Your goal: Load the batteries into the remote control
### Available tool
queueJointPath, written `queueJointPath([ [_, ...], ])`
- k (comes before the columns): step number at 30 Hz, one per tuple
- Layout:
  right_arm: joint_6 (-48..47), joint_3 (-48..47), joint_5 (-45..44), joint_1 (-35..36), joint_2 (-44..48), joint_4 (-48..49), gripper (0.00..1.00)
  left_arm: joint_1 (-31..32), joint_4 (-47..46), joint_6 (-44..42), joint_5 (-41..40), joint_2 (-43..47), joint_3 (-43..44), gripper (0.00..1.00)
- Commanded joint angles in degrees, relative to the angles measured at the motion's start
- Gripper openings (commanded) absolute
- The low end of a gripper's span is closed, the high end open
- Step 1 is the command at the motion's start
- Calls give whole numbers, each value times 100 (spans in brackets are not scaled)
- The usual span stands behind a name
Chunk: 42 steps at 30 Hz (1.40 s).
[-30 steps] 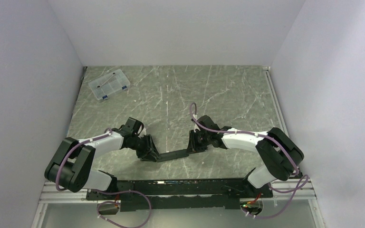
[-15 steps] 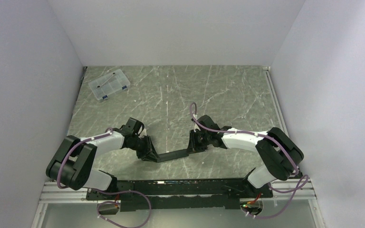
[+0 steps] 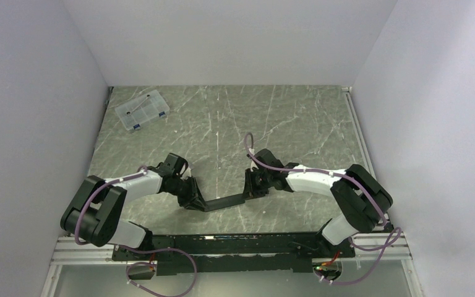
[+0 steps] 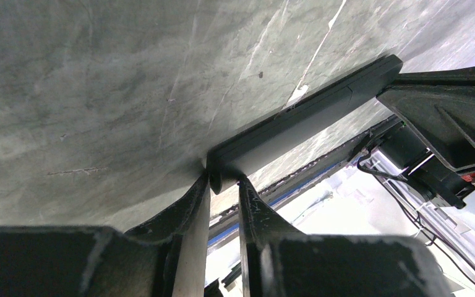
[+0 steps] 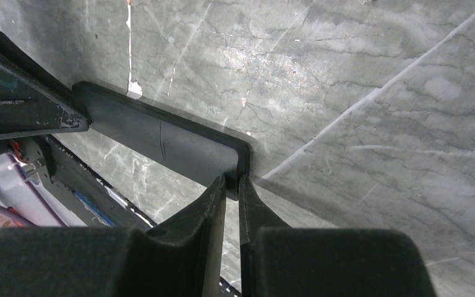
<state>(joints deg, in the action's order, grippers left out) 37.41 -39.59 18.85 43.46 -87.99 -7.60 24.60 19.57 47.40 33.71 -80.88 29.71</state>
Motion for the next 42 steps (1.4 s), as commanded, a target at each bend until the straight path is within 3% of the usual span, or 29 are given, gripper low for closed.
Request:
queueJointPath([
  [1, 11, -236, 104, 219, -116, 280, 13, 159, -304, -26, -12, -122, 100, 23],
  [18, -387, -410, -626, 220, 220, -425, 34, 159, 427, -293, -463, 178, 382, 35],
  [31, -1244, -686, -1554, 198, 1075, -1013, 54, 157, 1297, -421, -917, 826, 777, 56],
  [36, -1697, -577, -1793, 192, 1760, -751, 61, 159, 1719, -506, -1131, 1135, 969, 61],
  [42, -2035, 74, -1776, 138, 2784, 256, 73, 159, 2128, -588, -1336, 1530, 1227, 64],
])
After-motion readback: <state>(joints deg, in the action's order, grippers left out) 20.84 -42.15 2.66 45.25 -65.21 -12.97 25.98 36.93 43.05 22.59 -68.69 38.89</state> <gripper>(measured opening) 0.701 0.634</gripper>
